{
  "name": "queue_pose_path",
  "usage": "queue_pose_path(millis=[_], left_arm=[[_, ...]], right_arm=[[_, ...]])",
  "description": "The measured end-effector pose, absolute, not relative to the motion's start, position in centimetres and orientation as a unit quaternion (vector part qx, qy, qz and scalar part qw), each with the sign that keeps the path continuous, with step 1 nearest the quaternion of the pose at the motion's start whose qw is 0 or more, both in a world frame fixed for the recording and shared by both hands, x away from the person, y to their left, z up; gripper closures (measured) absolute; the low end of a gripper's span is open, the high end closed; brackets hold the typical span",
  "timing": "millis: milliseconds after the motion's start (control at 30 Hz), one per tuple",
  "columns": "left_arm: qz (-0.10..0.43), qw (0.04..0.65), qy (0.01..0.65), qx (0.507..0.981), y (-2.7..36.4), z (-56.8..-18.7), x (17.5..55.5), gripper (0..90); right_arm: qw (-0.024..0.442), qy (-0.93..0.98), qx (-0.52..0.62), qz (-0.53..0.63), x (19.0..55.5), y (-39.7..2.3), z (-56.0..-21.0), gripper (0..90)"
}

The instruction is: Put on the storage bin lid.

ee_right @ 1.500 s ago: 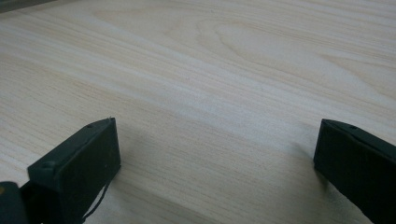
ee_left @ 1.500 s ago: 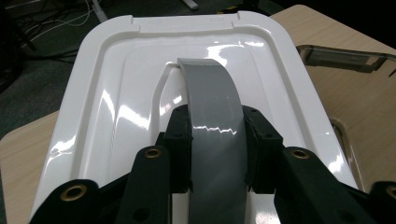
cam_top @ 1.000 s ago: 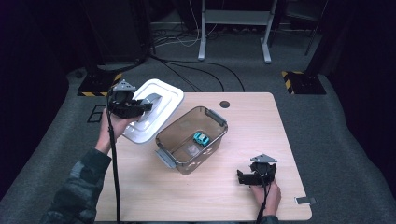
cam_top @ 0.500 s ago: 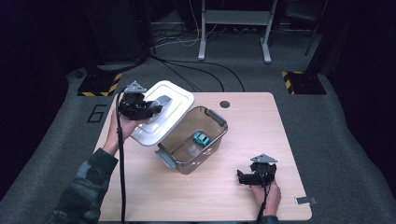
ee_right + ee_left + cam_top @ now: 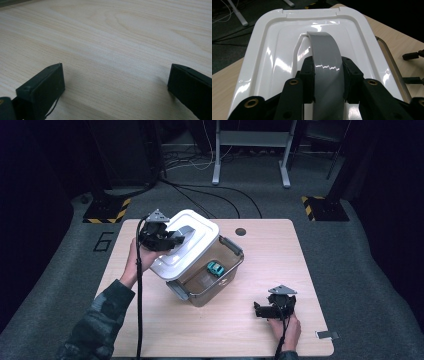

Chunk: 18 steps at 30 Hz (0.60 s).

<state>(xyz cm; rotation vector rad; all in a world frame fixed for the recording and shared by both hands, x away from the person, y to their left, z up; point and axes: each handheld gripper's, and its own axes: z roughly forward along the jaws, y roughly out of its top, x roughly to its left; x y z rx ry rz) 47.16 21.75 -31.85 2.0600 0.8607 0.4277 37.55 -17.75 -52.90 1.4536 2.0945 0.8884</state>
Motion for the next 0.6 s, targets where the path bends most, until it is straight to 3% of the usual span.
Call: queue_pose_path(millis=[600], left_arm=[[0.152,0.417,0.32,0.837,18.9,-32.7,46.7,66.9]], right_arm=[[0.22,0.757,0.525,0.322,37.6,-17.8,-52.9,0.4]])
